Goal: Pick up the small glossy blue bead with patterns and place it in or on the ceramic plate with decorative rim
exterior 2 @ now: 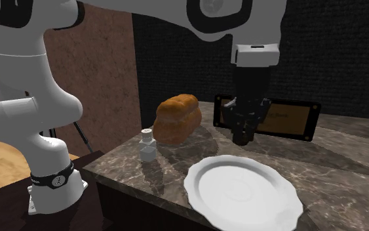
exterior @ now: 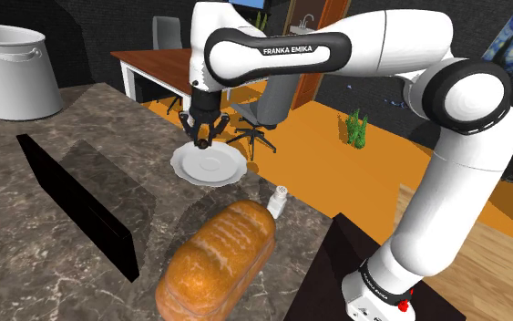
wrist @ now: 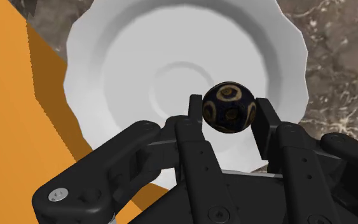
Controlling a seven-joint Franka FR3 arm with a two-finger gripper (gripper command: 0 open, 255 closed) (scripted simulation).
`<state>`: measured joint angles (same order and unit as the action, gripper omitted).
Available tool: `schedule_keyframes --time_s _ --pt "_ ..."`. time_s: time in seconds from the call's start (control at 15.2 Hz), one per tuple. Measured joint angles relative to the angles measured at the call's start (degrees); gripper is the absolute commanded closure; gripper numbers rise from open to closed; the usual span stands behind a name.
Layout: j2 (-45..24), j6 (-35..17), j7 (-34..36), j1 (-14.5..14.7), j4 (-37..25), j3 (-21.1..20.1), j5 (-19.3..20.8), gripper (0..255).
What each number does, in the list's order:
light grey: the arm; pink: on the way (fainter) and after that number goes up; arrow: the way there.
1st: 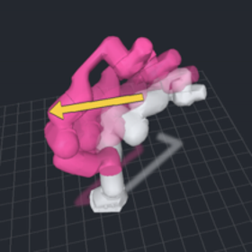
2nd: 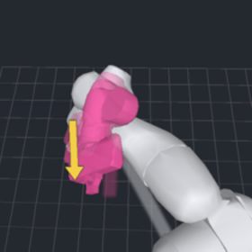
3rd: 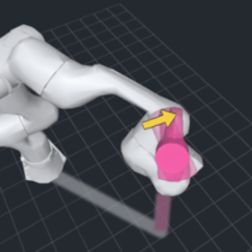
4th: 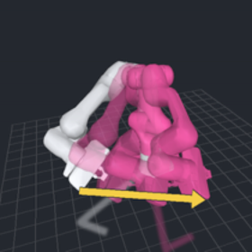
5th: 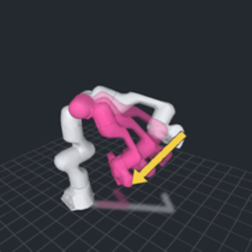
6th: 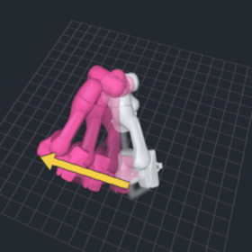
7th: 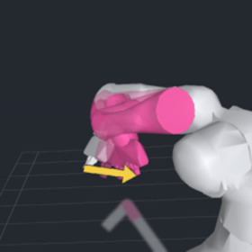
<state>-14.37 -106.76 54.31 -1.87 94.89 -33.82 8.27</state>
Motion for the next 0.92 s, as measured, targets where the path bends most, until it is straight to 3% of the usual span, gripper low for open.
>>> schedule_keyframes --time_s 0.26,0.92 --pt "0.8 -0.2 -4.2 -2.8 0.7 1.3 -0.7 255" --pt "-0.8 -7.0 -3.9 -3.0 6.2 1.8 0.4 255"
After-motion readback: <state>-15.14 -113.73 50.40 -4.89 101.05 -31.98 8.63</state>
